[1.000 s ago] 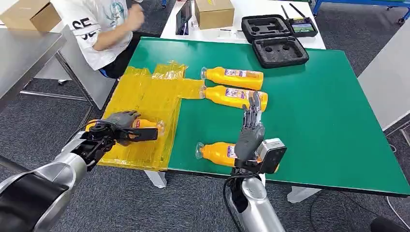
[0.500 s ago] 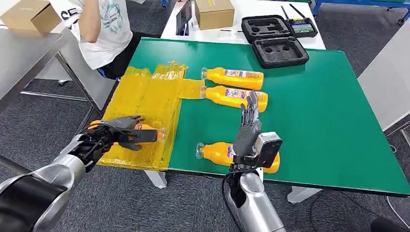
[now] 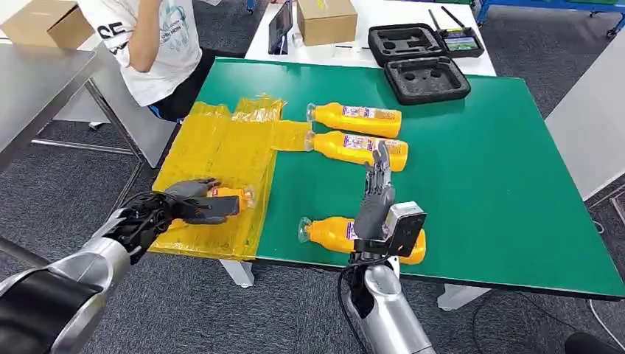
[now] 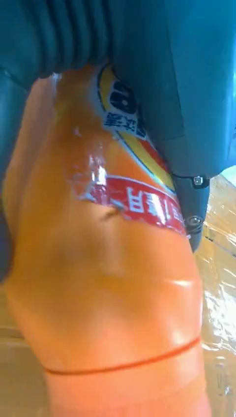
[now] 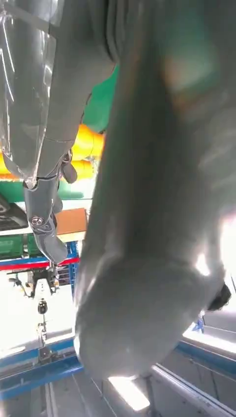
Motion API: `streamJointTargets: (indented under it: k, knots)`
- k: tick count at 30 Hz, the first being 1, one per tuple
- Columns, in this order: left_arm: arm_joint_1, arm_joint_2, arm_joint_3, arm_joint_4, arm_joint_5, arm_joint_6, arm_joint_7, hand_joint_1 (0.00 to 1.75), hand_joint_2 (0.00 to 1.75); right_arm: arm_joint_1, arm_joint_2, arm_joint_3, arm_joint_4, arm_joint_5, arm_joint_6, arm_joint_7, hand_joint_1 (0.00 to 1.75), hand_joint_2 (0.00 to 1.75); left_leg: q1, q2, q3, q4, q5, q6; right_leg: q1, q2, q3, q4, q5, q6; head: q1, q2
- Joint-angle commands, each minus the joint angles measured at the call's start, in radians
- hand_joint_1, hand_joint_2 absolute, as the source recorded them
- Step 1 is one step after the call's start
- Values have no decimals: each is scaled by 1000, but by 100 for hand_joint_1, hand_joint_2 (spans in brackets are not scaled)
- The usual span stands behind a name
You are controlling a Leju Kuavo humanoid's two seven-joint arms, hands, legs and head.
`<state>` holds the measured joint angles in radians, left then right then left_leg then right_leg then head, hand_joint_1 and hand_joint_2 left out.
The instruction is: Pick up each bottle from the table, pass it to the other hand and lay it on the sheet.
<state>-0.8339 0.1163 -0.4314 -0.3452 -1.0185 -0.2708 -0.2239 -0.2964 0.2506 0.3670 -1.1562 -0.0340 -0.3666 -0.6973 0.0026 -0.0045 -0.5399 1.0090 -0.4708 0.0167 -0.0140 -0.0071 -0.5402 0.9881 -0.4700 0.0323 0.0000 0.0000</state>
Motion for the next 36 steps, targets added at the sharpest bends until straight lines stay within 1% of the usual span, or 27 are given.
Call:
streamJointTargets:
  k: [1,6,11,16,17,18,19,20,22,24,27,28,29,30,31,32,36]
  knots:
    - [1,2,38,43,22,7,-15,0,0,-40,-12,10,70,-10,6,6,0,0,1,2,-1,0,1,-1,1,2,-1,-1,2,-1,0,0]
    - [1,2,38,43,22,7,-15,0,0,-40,-12,10,70,-10,6,6,0,0,1,2,-1,0,2,0,1,2,-1,-1,2,-1,0,0]
    - [-5,15,44,30,36,9,-58,0,0,-30,-9,4,71,-13,4,10,0,0,1,2,-2,0,2,-1,1,2,-2,-1,2,-1,0,0]
    - [-5,18,31,30,28,18,-71,0,0,-34,-7,-2,75,-10,5,22,0,0,0,1,-1,0,2,0,0,1,-1,0,1,-1,0,0]
    - [-2,16,32,27,29,24,-71,0,0,-36,-6,-4,78,-11,5,26,0,175,1,2,-2,0,2,-1,1,2,-2,0,2,-1,0,0]
    - [1,13,38,22,33,38,-72,0,0,-37,-6,-6,81,-12,7,27,0,175,1,1,-1,0,2,-1,1,2,-1,0,1,-1,0,0]
    - [4,9,47,15,39,58,-74,0,0,-34,-6,-8,79,-11,9,28,0,175,2,3,-3,0,3,-1,3,3,-3,-1,4,-2,0,0]
    - [14,1,69,-9,59,138,-112,0,0,-25,-8,-9,72,-10,15,28,0,175,1,1,-1,0,2,-1,1,1,-1,0,1,-1,0,0]
    - [21,-23,92,-44,83,287,-184,0,0,-4,-13,-10,48,-5,21,29,0,175,1,0,-2,0,3,-1,1,1,-2,-1,2,-1,0,0]
    - [17,-31,90,-43,81,287,-178,0,0,3,-15,-11,39,-4,24,28,0,175,1,-2,-2,1,2,-1,1,-2,-1,0,1,-1,0,0]
    - [17,-30,91,-42,81,287,-178,0,0,2,-15,-11,39,-4,24,28,0,175,1,-2,-3,1,2,-1,1,-1,-2,-1,1,-1,0,0]
    - [26,-33,118,-59,103,335,-183,0,0,3,-14,-11,37,-4,26,28,0,175,0,0,-2,1,2,0,1,0,-2,0,1,-1,0,0]
    - [28,-53,147,-70,131,440,-211,0,0,4,-12,-11,35,0,30,28,0,175,1,1,-3,1,2,-1,1,1,-3,0,1,-1,0,0]
    - [30,-64,162,-83,141,483,-226,0,0,4,-11,-9,36,-1,36,28,0,175,1,0,-3,1,2,-1,2,1,-3,-1,2,-1,0,0]
    - [29,-66,161,-88,138,494,-224,0,0,1,-10,-8,42,-1,38,28,0,175,1,-1,-4,1,2,-1,1,-1,-4,0,1,-1,0,0]
    - [33,-72,167,-107,145,531,-250,0,0,-7,-7,-5,57,-1,41,26,0,175,1,-2,-5,1,3,-1,2,-2,-5,0,1,-1,0,0]
    - [42,-76,168,-132,135,635,-275,0,0,-28,-4,-2,94,-13,41,17,0,175,2,-1,-6,1,3,-1,2,-1,-5,-1,2,-1,0,0]
